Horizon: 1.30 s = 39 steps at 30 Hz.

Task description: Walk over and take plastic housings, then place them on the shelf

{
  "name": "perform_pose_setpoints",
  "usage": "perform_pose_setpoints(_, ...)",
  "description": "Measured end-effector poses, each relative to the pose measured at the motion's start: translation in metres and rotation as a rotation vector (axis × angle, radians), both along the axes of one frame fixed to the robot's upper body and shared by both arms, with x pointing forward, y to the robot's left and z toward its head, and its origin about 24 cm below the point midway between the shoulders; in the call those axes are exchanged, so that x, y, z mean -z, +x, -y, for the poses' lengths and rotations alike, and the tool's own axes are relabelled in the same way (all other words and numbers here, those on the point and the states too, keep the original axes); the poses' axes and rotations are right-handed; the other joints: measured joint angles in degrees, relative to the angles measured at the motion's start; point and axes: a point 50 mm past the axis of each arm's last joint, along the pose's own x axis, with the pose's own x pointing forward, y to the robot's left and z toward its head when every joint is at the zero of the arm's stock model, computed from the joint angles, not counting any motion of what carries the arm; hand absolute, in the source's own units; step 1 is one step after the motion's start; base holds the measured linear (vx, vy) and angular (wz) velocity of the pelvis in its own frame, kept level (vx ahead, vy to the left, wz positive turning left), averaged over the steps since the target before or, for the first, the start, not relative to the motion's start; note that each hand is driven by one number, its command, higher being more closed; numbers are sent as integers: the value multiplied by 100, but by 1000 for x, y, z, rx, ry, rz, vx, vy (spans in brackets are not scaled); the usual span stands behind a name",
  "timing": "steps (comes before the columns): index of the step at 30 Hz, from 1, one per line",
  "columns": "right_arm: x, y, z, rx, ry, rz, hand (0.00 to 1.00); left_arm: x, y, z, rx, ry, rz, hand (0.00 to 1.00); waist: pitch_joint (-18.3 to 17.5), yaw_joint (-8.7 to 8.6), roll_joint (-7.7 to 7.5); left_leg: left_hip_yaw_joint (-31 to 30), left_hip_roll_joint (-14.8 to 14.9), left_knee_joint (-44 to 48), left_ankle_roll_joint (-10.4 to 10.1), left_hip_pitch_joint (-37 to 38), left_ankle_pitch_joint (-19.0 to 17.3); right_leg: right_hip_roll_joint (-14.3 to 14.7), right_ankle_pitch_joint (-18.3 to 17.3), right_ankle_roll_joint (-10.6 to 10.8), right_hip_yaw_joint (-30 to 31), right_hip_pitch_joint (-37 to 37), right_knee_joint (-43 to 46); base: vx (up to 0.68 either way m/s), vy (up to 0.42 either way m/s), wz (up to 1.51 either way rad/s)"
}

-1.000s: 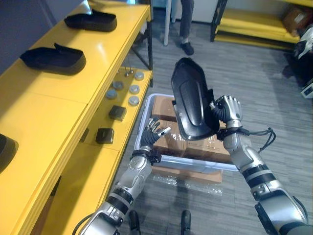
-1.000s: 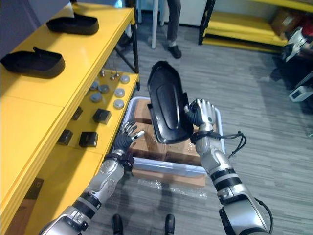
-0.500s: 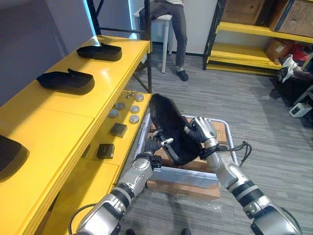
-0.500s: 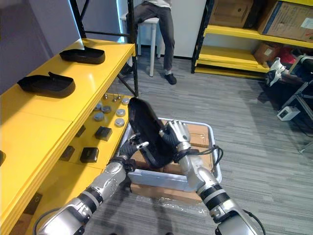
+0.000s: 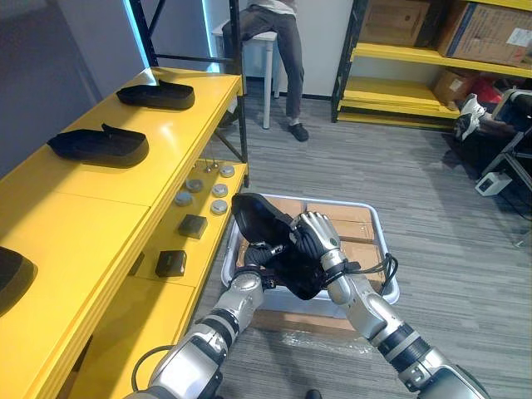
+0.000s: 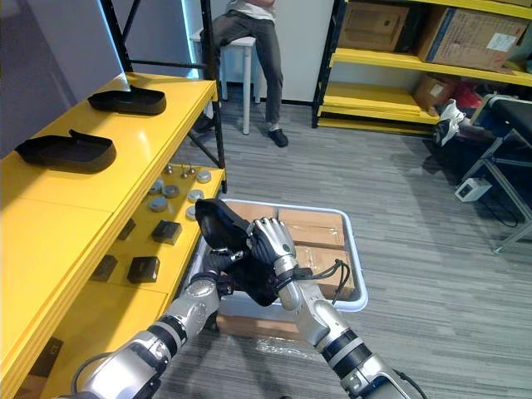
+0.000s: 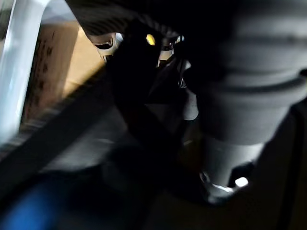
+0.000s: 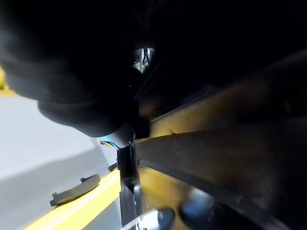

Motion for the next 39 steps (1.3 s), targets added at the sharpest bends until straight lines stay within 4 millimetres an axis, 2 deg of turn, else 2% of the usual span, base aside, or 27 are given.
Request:
perform_pose_setpoints(6,4,-4,2,4,28,6,100,-6,3,-8,-136,-226,-10,100,-7,-7,0,-2,12,1,-8,9,-6,6,0,-1,-1,8,0,-8,16,0)
perform_pose_setpoints(10,-2,-7,0,-6,51,44,100,-13,3,-9,-157,-288,37,100,-7,-1,0,-11,11,16,-16,34,-12,4,0,-1,-12,41,-1,-6,35,1)
perform_pose_setpoints(17,2,-21,3,-14,95,78,100,-16,-10,-10,-179,-407,104,100,-67,13,0,-64,7,0,-78,89,-63,-5,-34,18,-52,133,-3,-11,27,3)
perform_pose_setpoints(19,2,-29,5,-20,130,95,100,-17,-20,-11,-180,-468,134,100,-105,15,-2,-103,9,0,-83,89,-67,-5,-70,21,-82,155,-2,-10,24,7)
perform_pose_setpoints(24,6,-44,5,-27,189,97,100,-17,-37,-14,-181,-527,169,100,-201,51,-1,-204,9,4,-97,90,-77,8,-108,-6,-206,226,6,1,23,11)
perform_pose_setpoints(27,4,-52,3,-40,242,110,100,-25,-45,-18,-176,-556,218,100,-215,105,5,-259,-10,18,-55,92,-44,5,-113,-12,-258,267,27,-2,23,9)
perform_pose_setpoints(31,3,-57,0,-58,274,121,100,-33,-55,-27,-189,-546,282,100,-327,96,15,-482,-51,17,-43,93,-33,-26,-176,6,-507,413,29,2,39,32)
perform_pose_setpoints(35,1,-61,-2,-64,324,128,100,-45,-60,-35,-195,-491,369,100,-435,188,58,-784,-119,-2,-55,92,-42,-70,-333,45,-820,578,28,-20,27,39)
perform_pose_setpoints(39,-1,-63,-8,-81,361,130,100,-52,-66,-43,-208,-464,420,100,-504,290,62,-800,-147,-3,-56,89,-44,-96,-355,55,-844,593,30,-6,16,8)
